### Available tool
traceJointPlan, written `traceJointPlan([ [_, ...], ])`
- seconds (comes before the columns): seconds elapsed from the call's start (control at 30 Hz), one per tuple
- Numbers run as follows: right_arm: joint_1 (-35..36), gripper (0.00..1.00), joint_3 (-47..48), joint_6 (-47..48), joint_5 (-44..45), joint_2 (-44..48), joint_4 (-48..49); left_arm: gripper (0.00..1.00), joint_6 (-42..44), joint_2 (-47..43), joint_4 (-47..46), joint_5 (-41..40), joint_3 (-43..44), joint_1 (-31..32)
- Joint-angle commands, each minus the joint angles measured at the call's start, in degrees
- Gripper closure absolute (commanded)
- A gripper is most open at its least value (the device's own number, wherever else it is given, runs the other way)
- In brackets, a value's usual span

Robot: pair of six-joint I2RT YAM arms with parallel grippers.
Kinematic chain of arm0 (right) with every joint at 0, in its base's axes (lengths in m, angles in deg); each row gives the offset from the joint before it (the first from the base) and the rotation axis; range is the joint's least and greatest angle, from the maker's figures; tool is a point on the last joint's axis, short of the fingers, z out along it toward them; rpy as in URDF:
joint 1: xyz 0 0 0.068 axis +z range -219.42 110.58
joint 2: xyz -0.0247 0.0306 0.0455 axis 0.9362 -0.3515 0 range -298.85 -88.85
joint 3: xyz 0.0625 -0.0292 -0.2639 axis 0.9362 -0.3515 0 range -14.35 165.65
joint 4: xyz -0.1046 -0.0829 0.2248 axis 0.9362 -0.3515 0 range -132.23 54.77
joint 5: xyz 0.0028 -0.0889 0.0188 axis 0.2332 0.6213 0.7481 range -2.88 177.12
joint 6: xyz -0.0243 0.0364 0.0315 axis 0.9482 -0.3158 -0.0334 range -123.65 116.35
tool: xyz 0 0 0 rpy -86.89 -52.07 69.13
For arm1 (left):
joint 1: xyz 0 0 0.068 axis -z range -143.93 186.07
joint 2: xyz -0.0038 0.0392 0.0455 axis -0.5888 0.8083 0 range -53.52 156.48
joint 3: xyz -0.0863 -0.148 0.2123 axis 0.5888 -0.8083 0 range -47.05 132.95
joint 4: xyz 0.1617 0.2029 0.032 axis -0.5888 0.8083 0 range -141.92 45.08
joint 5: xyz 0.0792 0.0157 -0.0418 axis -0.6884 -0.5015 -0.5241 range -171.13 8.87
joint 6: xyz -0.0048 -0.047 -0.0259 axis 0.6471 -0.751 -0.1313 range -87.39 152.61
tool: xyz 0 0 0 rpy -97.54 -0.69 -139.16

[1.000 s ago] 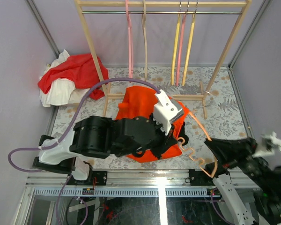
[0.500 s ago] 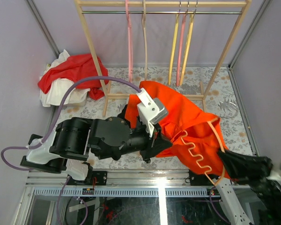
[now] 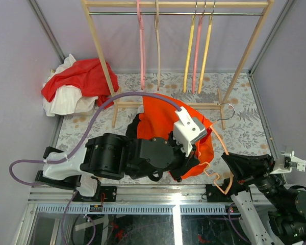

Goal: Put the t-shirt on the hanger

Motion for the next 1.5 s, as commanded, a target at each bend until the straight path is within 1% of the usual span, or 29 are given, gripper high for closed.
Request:
traceJointPlan([
  [0.0, -0.14, 1.0, -1.53, -4.24, 0.16, 0.71, 11.07, 1.0, 0.69, 2.91, -2.91, 3.3, 1.66, 0.66],
  [0.13, -0.19, 1.0, -2.85, -5.93, -1.7, 0.62, 13.87, 1.0, 0.98, 5.59, -4.38, 6.77, 1.74, 0.6],
  [0.2, -0.22, 1.0, -2.75, -5.76, -2.1, 0.78, 13.46, 0.99, 1.15, 6.26, -3.6, 6.5, 2.23, 0.61],
  [0.23, -0.23, 1.0, -2.32, -5.33, -2.14, 0.8, 12.63, 0.87, 1.21, 6.11, -2.8, 4.84, 2.63, 0.62],
  [0.3, -0.21, 1.0, -1.5, -4.31, -2.52, 0.8, 10.62, 0.68, 1.06, 4.84, -1.78, 2.33, 2.63, 0.65],
  [0.37, -0.21, 1.0, -0.72, -3.57, -3.18, 0.8, 8.91, 0.51, 1.34, 2.73, -1.24, 0.95, 2.5, 0.62],
  [0.4, -0.22, 1.0, -0.48, -3.31, -3.46, 0.86, 8.29, 0.47, 1.6, 1.82, -1.13, 0.61, 2.68, 0.62],
  [0.5, -0.23, 1.0, -0.17, -2.51, -3.89, 0.96, 6.82, 0.44, 2.33, 0.24, -0.03, -0.25, 4.45, 0.64],
  [0.6, -0.22, 1.0, 0.01, -2.03, -4.95, 0.93, 6.33, 0.44, 2.58, -0.9, 2.45, -3.2, 6.66, 0.65],
  [0.8, -0.21, 1.0, -0.98, -2.32, -7.5, 0.8, 6.83, 0.41, 4.43, -5.43, 3.04, -8.47, 4.26, 0.68],
  [0.93, -0.19, 1.0, -1.83, -3.02, -8.73, 0.79, 8.28, 0.4, 5.78, -5.88, 4.38, -10.52, 5.5, 0.65],
  [1.0, -0.23, 1.0, -1.85, -3.12, -9.49, 0.73, 8.75, 0.37, 6.55, -7.0, 4.36, -13.16, 4.5, 0.61],
  [1.1, -0.19, 1.0, -2.13, -3.64, -11.28, 0.38, 9.96, 0.3, 8.85, -8.5, 3.79, -16.57, 0.89, 0.57],
  [1.2, -0.22, 1.0, -2.72, -4.69, -14.21, -0.42, 11.83, 0.26, 11.55, -8.46, 4.29, -17.06, -0.4, 0.62],
  [1.33, -0.23, 1.0, -3.02, -5.85, -18.09, -1.64, 14.4, 0.25, 13.65, -9.01, 5.06, -17.29, 0.22, 0.55],
  [1.47, -0.21, 1.0, -4.05, -9.16, -23.33, -2.76, 19.19, 0.23, 16.33, -11.61, 2.53, -16.24, -2.45, 0.54],
])
